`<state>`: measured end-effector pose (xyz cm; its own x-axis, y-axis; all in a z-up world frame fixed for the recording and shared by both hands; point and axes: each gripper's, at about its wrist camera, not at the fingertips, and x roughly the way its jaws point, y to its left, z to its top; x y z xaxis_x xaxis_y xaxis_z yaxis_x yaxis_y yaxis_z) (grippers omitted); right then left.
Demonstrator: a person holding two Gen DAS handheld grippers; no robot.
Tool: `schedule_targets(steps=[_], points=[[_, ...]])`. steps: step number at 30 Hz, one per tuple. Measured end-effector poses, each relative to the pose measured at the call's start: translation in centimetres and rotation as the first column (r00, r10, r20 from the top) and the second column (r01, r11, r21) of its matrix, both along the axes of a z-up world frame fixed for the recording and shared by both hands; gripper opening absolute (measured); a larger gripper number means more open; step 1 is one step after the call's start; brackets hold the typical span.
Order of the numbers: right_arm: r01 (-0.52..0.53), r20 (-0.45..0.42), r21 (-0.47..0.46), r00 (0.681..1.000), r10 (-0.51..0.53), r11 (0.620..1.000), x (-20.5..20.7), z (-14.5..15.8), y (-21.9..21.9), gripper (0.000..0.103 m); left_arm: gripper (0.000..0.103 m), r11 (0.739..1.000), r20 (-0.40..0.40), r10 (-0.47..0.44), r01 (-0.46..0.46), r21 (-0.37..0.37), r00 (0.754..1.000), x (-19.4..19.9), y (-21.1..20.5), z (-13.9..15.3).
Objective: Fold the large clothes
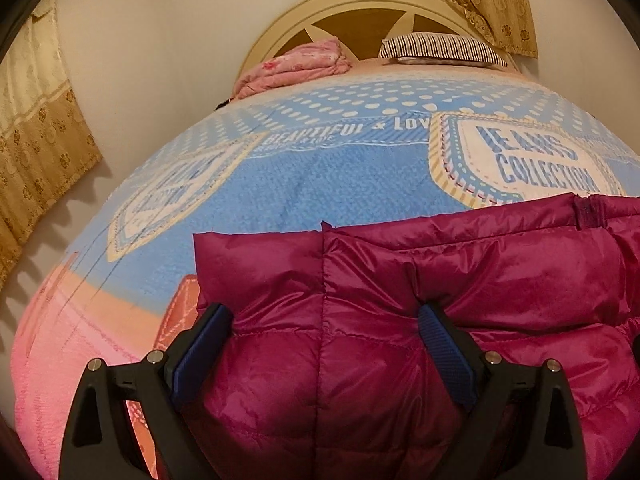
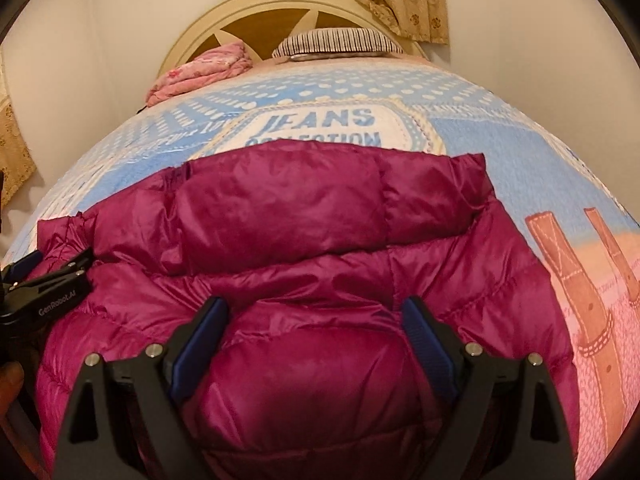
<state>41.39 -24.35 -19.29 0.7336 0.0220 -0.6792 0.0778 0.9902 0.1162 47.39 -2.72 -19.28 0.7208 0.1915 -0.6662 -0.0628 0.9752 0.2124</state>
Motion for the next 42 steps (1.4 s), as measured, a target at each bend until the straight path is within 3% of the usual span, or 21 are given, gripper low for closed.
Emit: schedule_targets(steps=[19, 42], points=[[0.023, -0.055, -0.027, 0.998, -0.024, 0.999, 0.8, -0.6, 0.0, 0.092, 0.099, 0.998, -0.033, 0.0, 0.003, 0.064, 0.999, 0.7, -1.0, -0.9], [0.021, -0.081, -0.064, 0.996, -0.026, 0.998, 1.1, -0.8, 0.4, 0.094, 0.1, 0.997, -0.036, 0.002, 0.0, 0.071, 0.999, 0.8, -1.1, -1.0]])
